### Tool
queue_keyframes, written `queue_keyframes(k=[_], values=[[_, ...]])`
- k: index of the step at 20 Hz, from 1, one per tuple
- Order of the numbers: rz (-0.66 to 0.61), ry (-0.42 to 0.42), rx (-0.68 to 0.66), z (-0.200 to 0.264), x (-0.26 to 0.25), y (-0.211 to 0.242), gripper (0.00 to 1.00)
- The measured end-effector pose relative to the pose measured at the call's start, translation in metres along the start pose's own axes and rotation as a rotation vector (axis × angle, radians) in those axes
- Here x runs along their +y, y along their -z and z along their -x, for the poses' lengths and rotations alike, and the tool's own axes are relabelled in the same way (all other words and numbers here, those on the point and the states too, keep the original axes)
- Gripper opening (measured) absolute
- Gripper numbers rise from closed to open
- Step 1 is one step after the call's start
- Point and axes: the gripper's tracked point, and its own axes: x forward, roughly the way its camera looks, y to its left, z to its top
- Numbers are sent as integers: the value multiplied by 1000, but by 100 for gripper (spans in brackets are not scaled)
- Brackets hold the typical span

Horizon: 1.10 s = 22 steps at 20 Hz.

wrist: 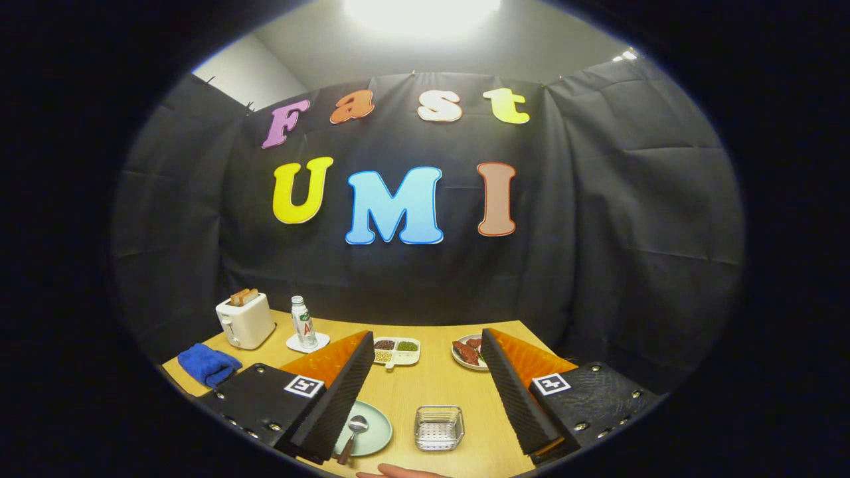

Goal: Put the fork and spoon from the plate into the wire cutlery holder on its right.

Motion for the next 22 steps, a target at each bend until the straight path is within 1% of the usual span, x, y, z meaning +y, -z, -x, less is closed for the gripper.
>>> queue_keyframes(k=[1,4,6,7,8,9,11,12,14,15,17,19,20,21,22], values=[[40,-4,27,7,12,7,99],[69,-13,23,19,50,13,99],[105,-75,120,25,78,51,99],[121,-89,168,26,85,67,99],[115,-99,189,29,89,74,98],[102,-103,189,27,90,76,94],[72,-120,215,20,96,88,94],[48,-129,247,15,97,101,94],[20,-126,336,4,95,129,94],[31,-125,379,-3,94,143,94],[48,-164,496,-14,101,177,94],[18,-208,638,-13,111,207,81],[17,-214,696,-13,114,220,78],[31,-219,729,-13,116,229,61],[50,-226,748,-16,118,237,58]])
